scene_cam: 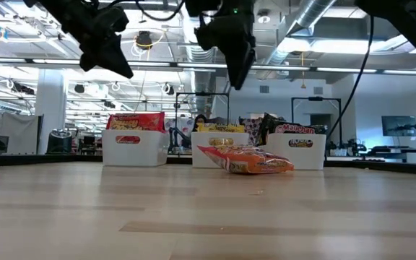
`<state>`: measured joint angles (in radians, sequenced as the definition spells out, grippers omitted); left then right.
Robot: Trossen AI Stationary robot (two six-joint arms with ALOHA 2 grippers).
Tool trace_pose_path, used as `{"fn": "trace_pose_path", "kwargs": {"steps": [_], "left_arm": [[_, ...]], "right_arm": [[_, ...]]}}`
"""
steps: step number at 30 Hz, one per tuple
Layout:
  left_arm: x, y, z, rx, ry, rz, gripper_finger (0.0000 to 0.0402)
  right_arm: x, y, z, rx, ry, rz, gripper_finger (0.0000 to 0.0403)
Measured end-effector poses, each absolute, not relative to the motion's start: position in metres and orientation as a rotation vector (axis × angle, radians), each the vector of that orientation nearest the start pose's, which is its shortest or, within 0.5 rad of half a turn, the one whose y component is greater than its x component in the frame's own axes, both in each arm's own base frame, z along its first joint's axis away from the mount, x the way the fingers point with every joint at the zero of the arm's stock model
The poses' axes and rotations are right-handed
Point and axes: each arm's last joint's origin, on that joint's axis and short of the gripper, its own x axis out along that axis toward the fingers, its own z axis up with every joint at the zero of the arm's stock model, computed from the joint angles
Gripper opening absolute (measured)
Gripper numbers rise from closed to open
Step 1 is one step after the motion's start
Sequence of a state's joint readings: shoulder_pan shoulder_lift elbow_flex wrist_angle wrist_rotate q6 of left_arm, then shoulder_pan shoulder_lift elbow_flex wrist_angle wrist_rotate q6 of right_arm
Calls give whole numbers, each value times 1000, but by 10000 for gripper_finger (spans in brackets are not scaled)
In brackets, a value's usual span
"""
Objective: Sort Maruchan noodles
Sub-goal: Put the orange noodle pack into the left white bin
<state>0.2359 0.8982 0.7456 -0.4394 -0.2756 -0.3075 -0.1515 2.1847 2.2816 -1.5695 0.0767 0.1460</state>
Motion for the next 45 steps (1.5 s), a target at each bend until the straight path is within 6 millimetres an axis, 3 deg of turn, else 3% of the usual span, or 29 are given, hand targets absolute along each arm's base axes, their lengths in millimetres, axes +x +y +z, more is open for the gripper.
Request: {"fn": "trace_pose_path", "kwargs": {"steps": [9,15,22,31,38,45], "left_arm": [[178,51,278,-273,531,583,0],[178,51,278,-256,540,571,0],[178,51,278,-246,542,568,0],[178,51,277,-247,545,568,0],[178,51,277,-249,545,568,0],[178,51,278,-250,543,569,0]], "right_arm": [[384,-36,265,198,1664,-335,205],[351,-26,255,274,1660,-426,204],[307,-13,250,417,1492,-483,204],[259,-11,238,659,1113,-501,204],[242,-11,234,694,940,-442,204],[249,-22,238,588,768,-345,204]]}}
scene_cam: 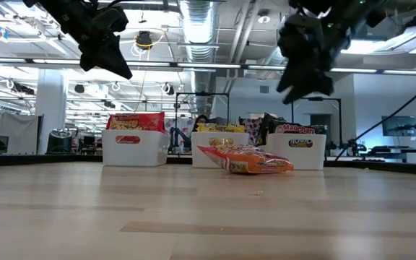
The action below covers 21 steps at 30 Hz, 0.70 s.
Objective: Sort Maruchan noodles
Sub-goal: Put the orange noodle pack into the left white bin
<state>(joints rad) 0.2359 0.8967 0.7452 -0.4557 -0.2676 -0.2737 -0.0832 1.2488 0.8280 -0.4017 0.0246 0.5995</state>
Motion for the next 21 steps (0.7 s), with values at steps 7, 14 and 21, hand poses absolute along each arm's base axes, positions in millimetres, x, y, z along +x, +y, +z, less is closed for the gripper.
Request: {"fn": "trace_pose_path", "kwargs": {"steps": [7,14,21], "left_arm": [[178,51,278,-267,537,574,0],[178,51,277,-301,529,584,0],[178,51,277,-324,521,598,0]], "right_arm": [[257,-37,242,375,696,-282,205],[254,-48,240,263,725,-277,207],[252,-56,240,107,743,-216,232]]}}
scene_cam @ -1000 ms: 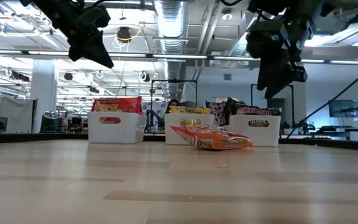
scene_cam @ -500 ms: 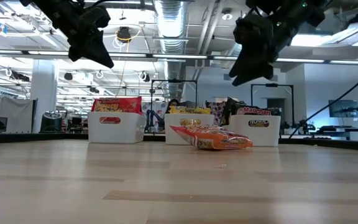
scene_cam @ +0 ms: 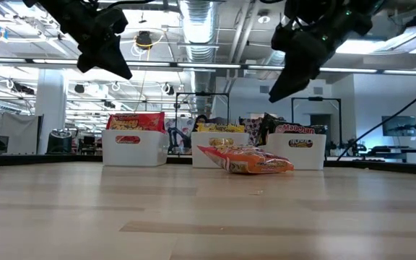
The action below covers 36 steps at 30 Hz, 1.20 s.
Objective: Sort Maruchan noodles
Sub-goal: Put the orange noodle pack into the left white bin
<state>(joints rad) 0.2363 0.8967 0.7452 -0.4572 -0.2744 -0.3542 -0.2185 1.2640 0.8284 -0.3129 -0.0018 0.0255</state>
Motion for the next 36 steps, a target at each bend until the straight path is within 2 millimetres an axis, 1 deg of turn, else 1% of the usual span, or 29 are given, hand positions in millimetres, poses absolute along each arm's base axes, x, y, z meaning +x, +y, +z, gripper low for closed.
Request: {"fn": "trace_pose_path", "kwargs": {"steps": [4,6,9,11,14,18,30,34,36], "left_arm": [[178,51,277,-324,520,600,0],[178,51,277,-325,520,600,0],[178,51,277,-325,519,600,0],[178,51,277,-323,519,607,0],[178,52,278,-324,512,626,0],[178,52,278,-324,511,627,0],[178,52,278,-390,489,646,0],[178,52,278,-417,481,653,0],[178,52,278,-421,482,655,0]], "right_arm": [[252,-61,241,28,735,-166,236],[256,-63,237,9,743,-161,236],[261,-68,228,15,766,-170,236],[269,-71,222,14,762,-173,236],[275,-73,208,29,819,-171,236],[286,-76,200,42,842,-173,236],[316,-84,167,30,963,-171,235],[325,-84,156,44,986,-163,235],[329,-83,148,60,1009,-161,235]]}}
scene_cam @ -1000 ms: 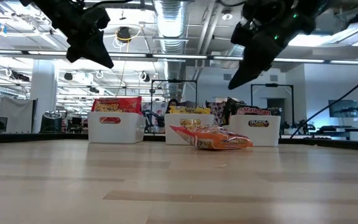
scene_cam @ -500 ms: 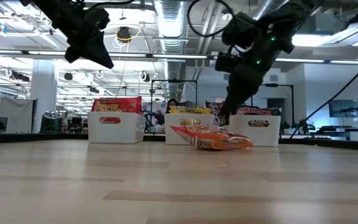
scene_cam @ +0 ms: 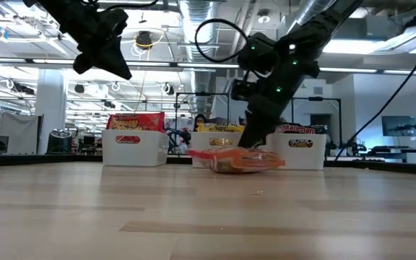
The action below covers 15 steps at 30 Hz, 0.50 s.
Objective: Sort Maruchan noodles
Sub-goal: Put the orange noodle pack into the left white bin
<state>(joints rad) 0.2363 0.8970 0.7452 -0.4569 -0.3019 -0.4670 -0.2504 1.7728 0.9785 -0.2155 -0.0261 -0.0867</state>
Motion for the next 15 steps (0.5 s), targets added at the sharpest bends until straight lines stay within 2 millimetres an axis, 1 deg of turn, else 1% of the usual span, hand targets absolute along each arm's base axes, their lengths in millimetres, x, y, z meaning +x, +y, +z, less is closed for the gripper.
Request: {"fn": "trace_pose_path", "kwargs": {"steps": [4,7,10,15], "left_arm": [[178,51,277,-432,486,643,0],[178,51,277,-440,489,624,0],[178,51,277,-451,487,626,0],[178,51,277,-464,482,630,0]], "right_arm": [[335,-80,138,111,1049,-173,228],[337,-77,137,136,1050,-183,200],[339,-74,136,153,1042,-189,152],[339,-73,137,212,1036,-205,57]]}}
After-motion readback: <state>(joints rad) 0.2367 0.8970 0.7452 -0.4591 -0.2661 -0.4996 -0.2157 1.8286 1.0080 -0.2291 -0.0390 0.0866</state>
